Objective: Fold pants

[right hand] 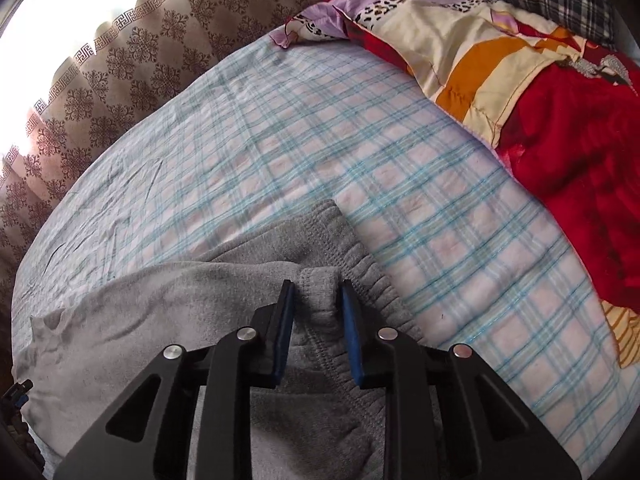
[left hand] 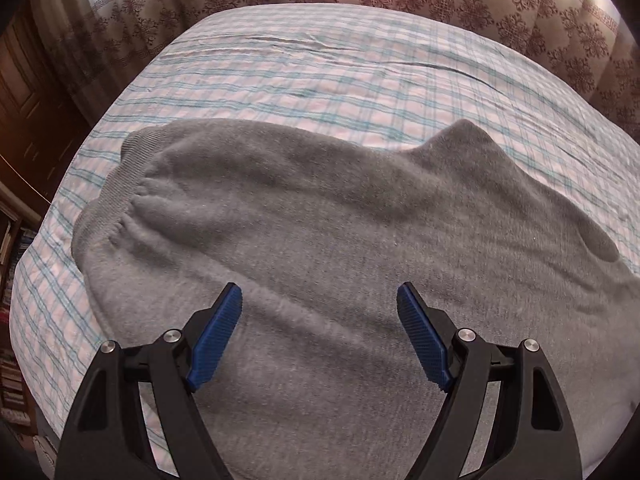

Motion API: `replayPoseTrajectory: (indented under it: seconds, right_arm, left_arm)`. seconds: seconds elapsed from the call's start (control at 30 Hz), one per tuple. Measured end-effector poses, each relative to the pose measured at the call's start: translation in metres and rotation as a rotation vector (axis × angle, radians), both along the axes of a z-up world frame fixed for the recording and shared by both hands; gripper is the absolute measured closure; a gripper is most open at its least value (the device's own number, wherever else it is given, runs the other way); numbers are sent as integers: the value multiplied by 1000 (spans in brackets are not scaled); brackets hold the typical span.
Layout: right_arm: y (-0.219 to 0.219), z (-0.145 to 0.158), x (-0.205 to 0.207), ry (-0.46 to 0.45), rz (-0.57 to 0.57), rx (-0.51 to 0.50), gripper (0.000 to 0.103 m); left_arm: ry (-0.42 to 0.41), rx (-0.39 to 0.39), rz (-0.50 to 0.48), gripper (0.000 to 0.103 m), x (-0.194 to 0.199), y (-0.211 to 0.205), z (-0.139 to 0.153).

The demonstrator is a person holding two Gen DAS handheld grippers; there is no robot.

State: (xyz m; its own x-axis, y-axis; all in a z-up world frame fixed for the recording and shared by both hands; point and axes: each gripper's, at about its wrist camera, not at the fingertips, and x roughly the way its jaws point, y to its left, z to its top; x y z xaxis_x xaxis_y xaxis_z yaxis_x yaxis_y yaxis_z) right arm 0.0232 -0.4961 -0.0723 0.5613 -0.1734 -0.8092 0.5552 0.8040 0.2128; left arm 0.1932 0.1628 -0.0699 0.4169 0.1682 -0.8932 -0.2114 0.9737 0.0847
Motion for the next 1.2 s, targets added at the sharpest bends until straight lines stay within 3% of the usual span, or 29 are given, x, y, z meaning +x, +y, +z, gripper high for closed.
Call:
replayPoseTrajectory:
  seconds: [0.17,0.23,0.4,0.5,0.7,0.9,1.03,1.13,1.2]
  right_arm:
    - [24,49,9,-50,82,-299,81]
    - [29,50,20,-28,112,-375,81]
    - [18,11,40,74,127,-386,76]
    - [14,4,29,87,105,-339,39]
    - [20,41,-24,-39,40,-330,38]
    - [54,41,-65,-110,133,-234,38]
    - [65,22,-73,-59,174,-214,38]
    - [56,-1,-70,55,157,-188,39]
    - [54,-10,-71,68,164,-175,39]
  left_arm:
    - [23,7,-5,22,5,-8,-9]
    - [27,5,-5,22,6,-10,-11]
    - [37,8,-24,22,6,-17,-13]
    - [41,7,-44,22,5,-23,-12]
    - [19,-23,-106,22,-1,-48,0]
    - [-18,-74,-213,22,-14,-96,18]
    - [-14,-104,-304,22,-25,-134,20]
    - [-1,-98,-357,22,-35,-157,14]
    - [16,-114,-367,22,-41,-166,7]
